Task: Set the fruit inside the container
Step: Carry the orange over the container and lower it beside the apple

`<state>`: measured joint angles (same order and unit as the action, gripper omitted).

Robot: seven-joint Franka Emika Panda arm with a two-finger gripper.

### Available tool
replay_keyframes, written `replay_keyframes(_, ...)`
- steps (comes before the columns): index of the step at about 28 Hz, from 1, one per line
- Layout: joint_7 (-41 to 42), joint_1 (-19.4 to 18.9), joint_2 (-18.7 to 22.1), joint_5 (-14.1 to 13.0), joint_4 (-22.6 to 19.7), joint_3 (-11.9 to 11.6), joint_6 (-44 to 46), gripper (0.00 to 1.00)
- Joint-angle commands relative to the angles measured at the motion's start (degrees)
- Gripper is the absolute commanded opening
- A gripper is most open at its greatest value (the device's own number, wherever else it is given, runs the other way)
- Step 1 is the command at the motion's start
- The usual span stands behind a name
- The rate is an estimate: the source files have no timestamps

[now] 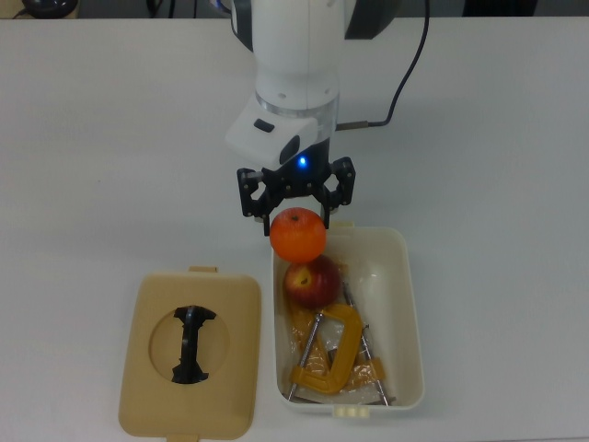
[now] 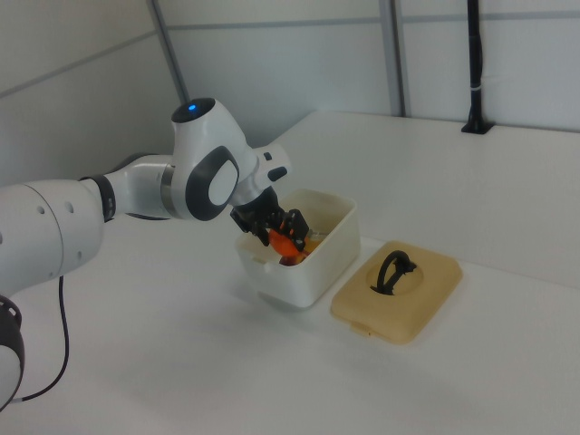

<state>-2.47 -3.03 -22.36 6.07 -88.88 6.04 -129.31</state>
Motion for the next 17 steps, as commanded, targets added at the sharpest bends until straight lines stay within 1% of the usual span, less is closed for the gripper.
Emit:
replay_keyframes(1, -1.66, -0.58, -0.05, 0.0, 0.46, -0.24, -0.77, 1.0)
replay_keyframes(7, -1.66, -0.58, 1.44, -0.26, 0.47, -0.16, -0.07, 1.0)
replay_keyframes(12, -0.87, -0.23, 3.2, -0.26, 0.46, -0.33, 6.25, 1.0)
replay_keyframes(17, 3.34, 0.39, 5.49, 0.09, 0.29, -1.21, 16.26, 1.0)
